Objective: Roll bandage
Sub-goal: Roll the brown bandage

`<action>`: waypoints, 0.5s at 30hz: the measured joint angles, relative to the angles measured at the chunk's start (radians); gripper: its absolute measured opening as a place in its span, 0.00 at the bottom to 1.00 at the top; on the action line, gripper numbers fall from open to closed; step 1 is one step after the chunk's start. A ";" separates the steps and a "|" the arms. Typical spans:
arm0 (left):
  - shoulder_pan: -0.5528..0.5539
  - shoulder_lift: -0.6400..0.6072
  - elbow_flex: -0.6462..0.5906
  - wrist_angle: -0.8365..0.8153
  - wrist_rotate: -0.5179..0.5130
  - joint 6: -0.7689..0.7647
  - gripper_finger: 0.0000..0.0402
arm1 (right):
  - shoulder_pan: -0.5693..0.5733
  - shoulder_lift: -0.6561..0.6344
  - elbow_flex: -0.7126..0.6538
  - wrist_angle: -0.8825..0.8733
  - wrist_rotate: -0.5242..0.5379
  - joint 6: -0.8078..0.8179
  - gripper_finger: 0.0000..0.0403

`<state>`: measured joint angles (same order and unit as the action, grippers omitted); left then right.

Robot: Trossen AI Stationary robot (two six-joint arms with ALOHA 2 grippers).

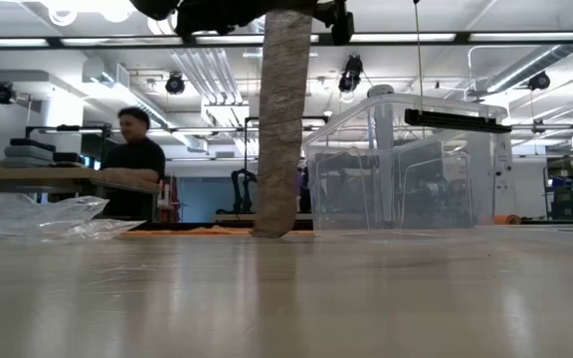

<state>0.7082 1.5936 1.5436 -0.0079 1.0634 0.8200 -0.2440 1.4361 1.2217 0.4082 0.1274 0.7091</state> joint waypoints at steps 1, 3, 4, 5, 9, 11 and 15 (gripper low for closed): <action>0.000 0.000 0.000 0.000 0.000 0.024 0.29 | 0.000 0.000 0.000 0.000 0.001 0.001 0.63; 0.000 0.000 0.000 0.000 0.001 0.076 0.29 | 0.000 0.000 0.000 -0.001 0.003 0.001 0.60; 0.000 0.000 0.000 -0.001 0.001 0.104 0.29 | 0.000 0.000 0.000 -0.001 0.003 0.001 0.59; 0.000 0.000 -0.001 -0.001 0.002 0.134 0.29 | 0.000 0.000 0.000 -0.002 0.004 0.000 0.57; -0.002 0.000 -0.001 -0.002 0.003 0.221 0.29 | 0.000 0.000 0.000 -0.011 0.004 -0.007 0.49; -0.005 0.000 -0.001 -0.002 0.003 0.226 0.29 | 0.000 0.000 0.000 -0.012 0.004 -0.014 0.45; -0.007 0.000 -0.001 0.000 0.001 0.215 0.31 | 0.000 -0.002 0.000 -0.013 0.003 -0.044 0.37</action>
<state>0.7010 1.5940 1.5425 -0.0078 1.0641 1.0351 -0.2443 1.4345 1.2217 0.3954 0.1307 0.6654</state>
